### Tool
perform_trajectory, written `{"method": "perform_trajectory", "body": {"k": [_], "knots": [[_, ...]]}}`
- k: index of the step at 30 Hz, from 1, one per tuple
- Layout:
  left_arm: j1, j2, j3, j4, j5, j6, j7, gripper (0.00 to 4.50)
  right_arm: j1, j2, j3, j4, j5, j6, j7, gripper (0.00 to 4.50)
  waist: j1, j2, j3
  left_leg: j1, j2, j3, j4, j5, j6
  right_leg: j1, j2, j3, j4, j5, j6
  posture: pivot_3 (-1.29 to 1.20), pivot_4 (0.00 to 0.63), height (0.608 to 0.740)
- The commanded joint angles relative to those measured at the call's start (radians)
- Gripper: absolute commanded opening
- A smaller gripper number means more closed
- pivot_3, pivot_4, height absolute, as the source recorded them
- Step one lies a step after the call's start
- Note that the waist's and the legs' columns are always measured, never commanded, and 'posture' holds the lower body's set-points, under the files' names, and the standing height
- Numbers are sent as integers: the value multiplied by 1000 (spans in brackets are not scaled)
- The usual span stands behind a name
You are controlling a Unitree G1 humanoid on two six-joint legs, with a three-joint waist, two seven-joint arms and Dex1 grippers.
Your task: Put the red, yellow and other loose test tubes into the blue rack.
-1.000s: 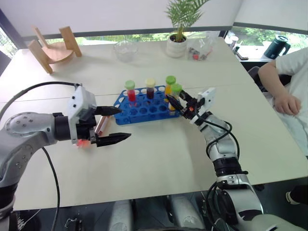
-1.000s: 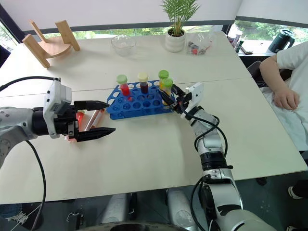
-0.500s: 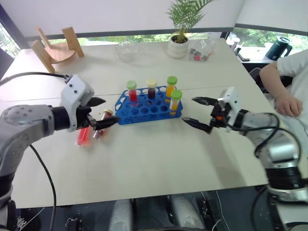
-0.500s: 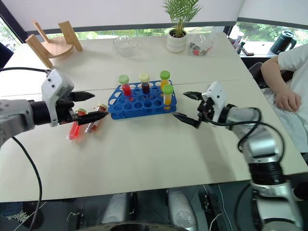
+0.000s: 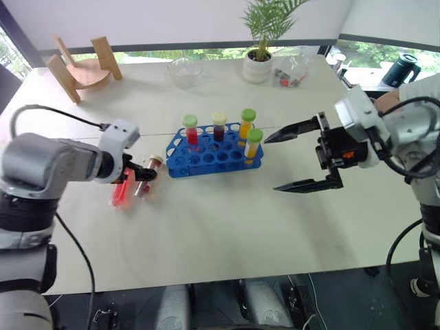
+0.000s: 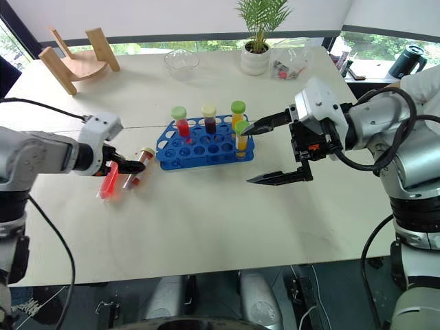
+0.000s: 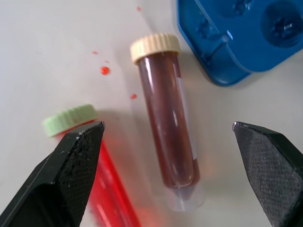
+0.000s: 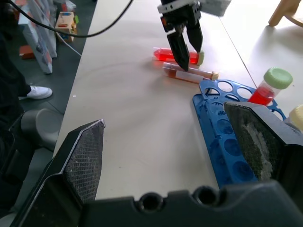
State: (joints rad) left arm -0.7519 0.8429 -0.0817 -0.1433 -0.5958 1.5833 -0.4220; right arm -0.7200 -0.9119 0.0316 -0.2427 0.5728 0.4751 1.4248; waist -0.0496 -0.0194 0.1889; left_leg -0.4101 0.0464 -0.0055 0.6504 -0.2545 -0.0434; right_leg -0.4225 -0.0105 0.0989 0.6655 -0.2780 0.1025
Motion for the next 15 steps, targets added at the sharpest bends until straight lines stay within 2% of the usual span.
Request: {"method": "perform_trajectory", "body": {"k": [1,14,15], "knots": [[-27,-26,-5,25,40,5,16,4500,-23,1,-25,-37,26,8,-12,4449,3,0,0,0,0,0,0,0,0,0,0,0,0,0,0,0,150,740],[-72,-192,-24,202,160,-112,45,4500,22,-27,-71,-106,50,46,-71,4449,11,0,0,0,0,0,2,0,0,1,0,0,0,0,0,0,150,740],[-75,-202,-24,208,163,-112,44,4237,26,-29,-73,-109,48,44,-73,4491,11,0,0,0,0,0,2,0,0,1,-1,0,0,0,0,0,150,740]]}}
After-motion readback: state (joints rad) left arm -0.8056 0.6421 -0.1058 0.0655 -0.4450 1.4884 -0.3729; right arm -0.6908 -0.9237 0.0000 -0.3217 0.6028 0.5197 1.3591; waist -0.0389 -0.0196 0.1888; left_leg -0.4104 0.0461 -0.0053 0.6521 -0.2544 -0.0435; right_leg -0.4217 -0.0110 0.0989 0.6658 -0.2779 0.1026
